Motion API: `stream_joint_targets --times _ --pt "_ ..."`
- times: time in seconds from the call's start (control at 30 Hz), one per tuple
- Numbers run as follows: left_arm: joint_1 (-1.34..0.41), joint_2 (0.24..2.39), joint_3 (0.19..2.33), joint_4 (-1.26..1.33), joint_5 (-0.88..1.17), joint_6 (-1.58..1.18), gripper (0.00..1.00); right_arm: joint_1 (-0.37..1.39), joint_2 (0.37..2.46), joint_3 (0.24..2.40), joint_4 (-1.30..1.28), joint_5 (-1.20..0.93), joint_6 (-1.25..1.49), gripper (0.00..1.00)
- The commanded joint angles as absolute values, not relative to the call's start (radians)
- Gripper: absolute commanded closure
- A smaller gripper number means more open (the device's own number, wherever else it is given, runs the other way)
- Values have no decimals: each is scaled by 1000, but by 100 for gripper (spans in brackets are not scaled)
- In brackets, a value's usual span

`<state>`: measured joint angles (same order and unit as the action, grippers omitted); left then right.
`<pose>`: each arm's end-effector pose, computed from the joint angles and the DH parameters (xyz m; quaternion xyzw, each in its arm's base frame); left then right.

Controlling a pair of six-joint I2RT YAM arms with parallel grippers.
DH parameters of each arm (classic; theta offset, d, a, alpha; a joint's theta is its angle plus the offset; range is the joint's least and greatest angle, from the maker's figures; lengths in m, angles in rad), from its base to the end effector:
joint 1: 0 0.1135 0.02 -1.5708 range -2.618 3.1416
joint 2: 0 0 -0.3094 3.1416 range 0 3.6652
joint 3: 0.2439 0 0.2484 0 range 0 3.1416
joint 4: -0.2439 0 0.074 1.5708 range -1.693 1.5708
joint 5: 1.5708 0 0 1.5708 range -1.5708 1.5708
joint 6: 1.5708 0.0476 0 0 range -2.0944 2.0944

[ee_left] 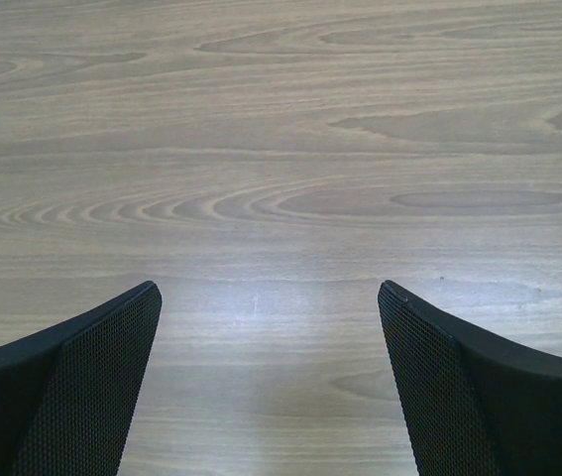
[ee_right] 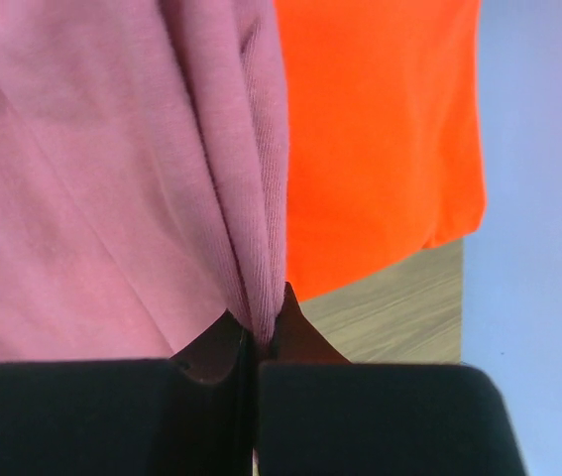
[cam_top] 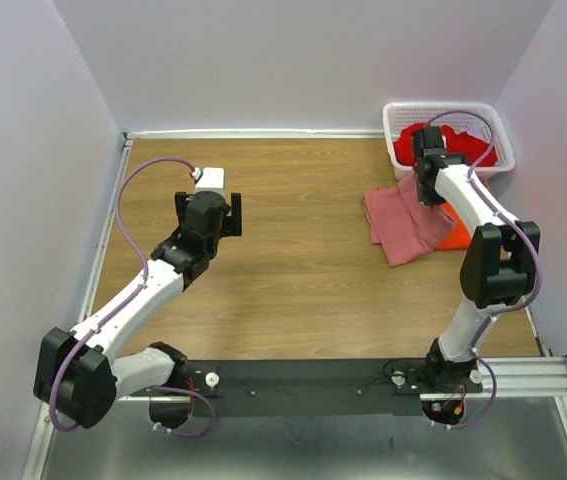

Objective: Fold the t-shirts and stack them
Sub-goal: Neatly place the folded tshirt to the corner

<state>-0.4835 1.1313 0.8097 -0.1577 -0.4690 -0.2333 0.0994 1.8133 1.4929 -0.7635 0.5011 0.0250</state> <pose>0.2219 -0.0922 0.3205 -0.0159 0.8399 0.0089 0.5424 0.3964 0.0166 0.2926 0.0248 0.9418 -0.2256 0.2480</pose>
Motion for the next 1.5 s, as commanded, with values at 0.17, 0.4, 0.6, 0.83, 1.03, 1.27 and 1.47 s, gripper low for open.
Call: stream_joint_targets --times 0.17,0.4,0.6,0.83,1.03,1.27,1.47 --pt "-480 1101 793 -121 -477 -249 2 29 1816 1571 -755 566 9 99" --pt "-482 1106 792 -115 -454 -245 3 5 1813 1609 -755 592 -31 100" --pt "-482 1111 788 -110 -442 -242 3 -51 1832 1629 -755 607 -5 100" --pt "-482 1120 787 -107 -433 -241 4 -129 1899 1631 -746 608 49 99" --pt "-480 1134 785 -106 -433 -239 4 -173 1925 1583 -692 617 87 100" --pt "-480 1150 790 -112 -452 -233 4 -241 1980 1585 -641 617 57 100" --pt "-480 1164 792 -114 -451 -230 4 -258 2031 1589 -629 621 61 99"
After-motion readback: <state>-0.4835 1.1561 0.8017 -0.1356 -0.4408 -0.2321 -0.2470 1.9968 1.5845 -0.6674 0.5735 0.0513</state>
